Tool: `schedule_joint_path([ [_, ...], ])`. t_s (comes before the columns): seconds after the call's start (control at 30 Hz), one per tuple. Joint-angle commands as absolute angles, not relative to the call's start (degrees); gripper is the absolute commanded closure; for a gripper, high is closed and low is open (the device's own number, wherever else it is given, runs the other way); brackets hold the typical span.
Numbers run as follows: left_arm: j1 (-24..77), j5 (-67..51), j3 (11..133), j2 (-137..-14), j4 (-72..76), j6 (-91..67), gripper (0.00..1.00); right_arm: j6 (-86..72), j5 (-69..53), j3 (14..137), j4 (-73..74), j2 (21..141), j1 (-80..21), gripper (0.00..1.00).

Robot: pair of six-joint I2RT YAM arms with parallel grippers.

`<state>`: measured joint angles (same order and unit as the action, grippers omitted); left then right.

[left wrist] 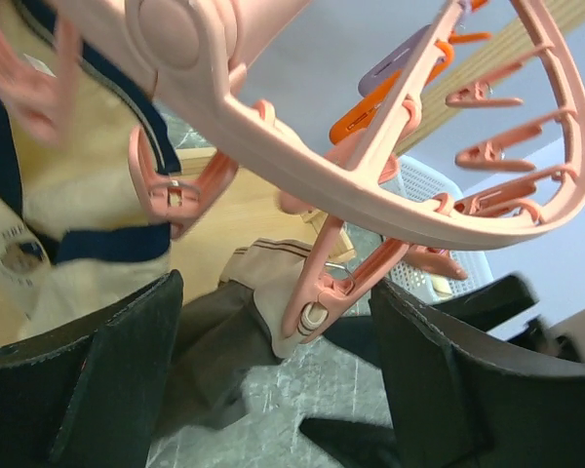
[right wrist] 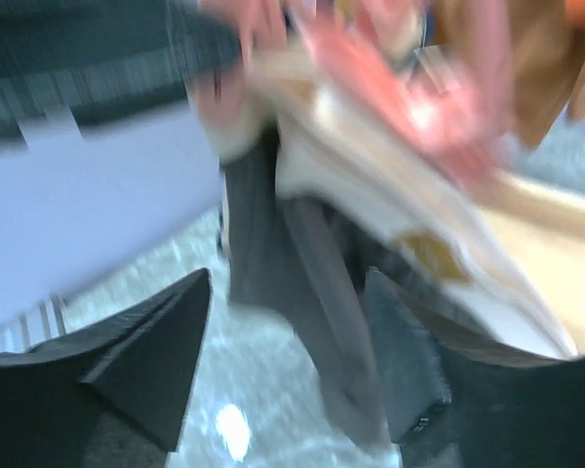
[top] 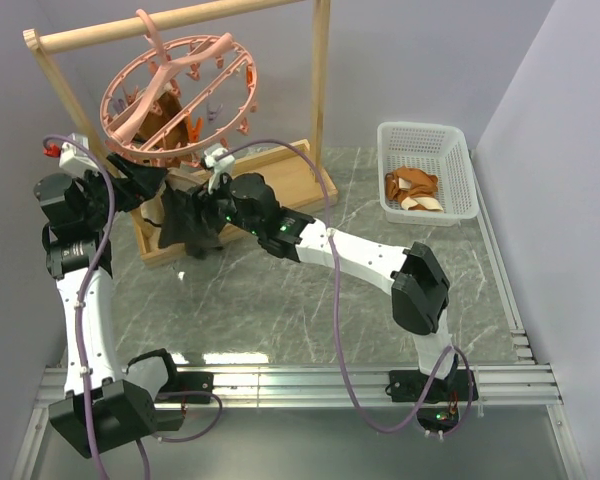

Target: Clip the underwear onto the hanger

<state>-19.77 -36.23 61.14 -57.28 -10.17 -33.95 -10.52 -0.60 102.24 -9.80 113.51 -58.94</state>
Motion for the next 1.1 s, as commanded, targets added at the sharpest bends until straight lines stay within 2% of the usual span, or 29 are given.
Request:
schedule_joint_path([
  [0.0,-20.7,-35.5,62.3,-58.7,-8.1,-35.3,0.18,-8.9,-1.8,98.7,-11.6,108.2,-58.5,0.26],
  [0.17,-21.2,-36.1,63.0,-60.4,-5.9,-35.7,0.19,-8.0,-4.7,92.7,-10.4,104.2,-56.6,0.23],
  [0.33,-21.6,-37.8,64.6,-61.5,-6.0,-35.0,0.17,-8.7,-12.7,83.4,-15.4,97.6,-52.4,0.13],
  [0.47,-22.3,-38.0,64.2,-61.1,-5.4,-35.5,0.17,-10.6,-15.7,77.8,-18.4,95.1,-48.0,0.12],
  [0.7,-23.6,-38.3,64.8,-60.8,-4.9,-35.8,0.16,-11.0,-19.4,76.4,-19.5,95.4,-41.6,0.14],
  [0.83,-24.7,-38.2,65.2,-59.3,-6.9,-34.9,0.12,-11.0,-22.6,77.3,-20.6,96.3,-39.6,0.15],
  [1.07,-27.0,-35.4,65.2,-55.3,-11.4,-34.1,0.12,-12.2,-27.1,77.9,-25.4,96.7,-39.4,0.24],
])
